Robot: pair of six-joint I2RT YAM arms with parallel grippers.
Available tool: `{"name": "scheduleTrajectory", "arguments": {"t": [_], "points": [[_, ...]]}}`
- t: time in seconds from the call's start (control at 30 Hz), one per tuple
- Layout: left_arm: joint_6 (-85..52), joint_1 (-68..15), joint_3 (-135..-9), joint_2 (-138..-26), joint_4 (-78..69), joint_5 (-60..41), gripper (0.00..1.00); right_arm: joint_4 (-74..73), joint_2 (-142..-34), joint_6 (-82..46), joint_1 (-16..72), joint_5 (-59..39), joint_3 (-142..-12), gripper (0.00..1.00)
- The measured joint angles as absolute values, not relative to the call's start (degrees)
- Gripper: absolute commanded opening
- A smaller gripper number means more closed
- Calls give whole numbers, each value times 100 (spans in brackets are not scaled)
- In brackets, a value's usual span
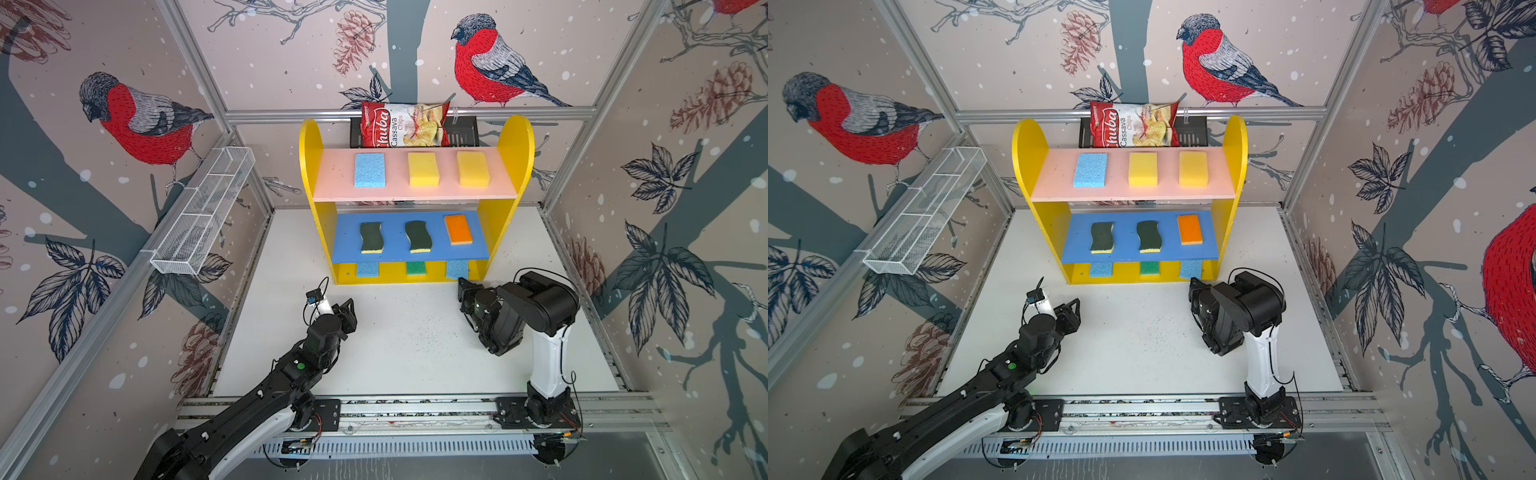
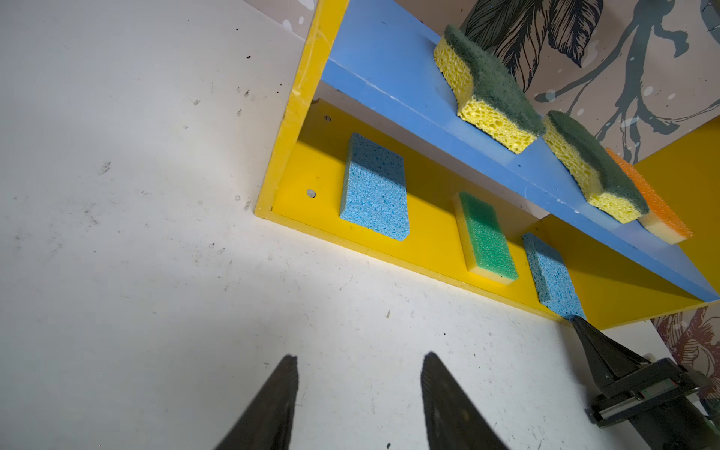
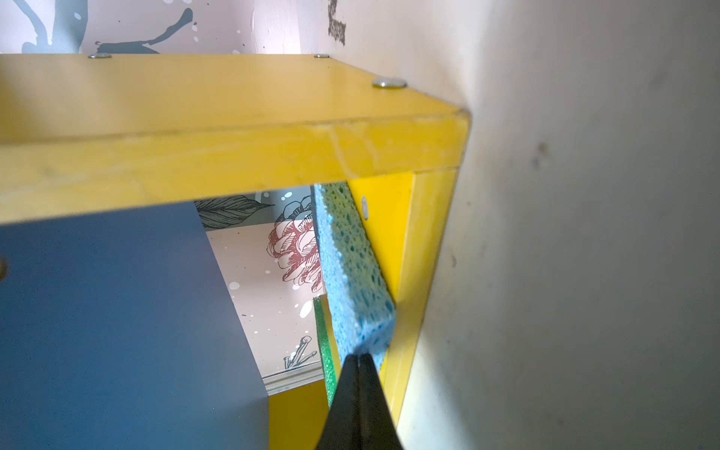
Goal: Place and organize the cleaning sponges onto the shelf
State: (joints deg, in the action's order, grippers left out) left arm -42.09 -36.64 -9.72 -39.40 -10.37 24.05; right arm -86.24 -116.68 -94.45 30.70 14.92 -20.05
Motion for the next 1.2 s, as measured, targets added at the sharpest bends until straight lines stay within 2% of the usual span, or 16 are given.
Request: {"name": "scheduleTrajectory", "arguments": {"t": [1.2], "points": [[-4217, -3656, -956, -4189, -1105, 2397, 52, -8350, -11570, -9421, 2744, 1452, -2038, 0]]}}
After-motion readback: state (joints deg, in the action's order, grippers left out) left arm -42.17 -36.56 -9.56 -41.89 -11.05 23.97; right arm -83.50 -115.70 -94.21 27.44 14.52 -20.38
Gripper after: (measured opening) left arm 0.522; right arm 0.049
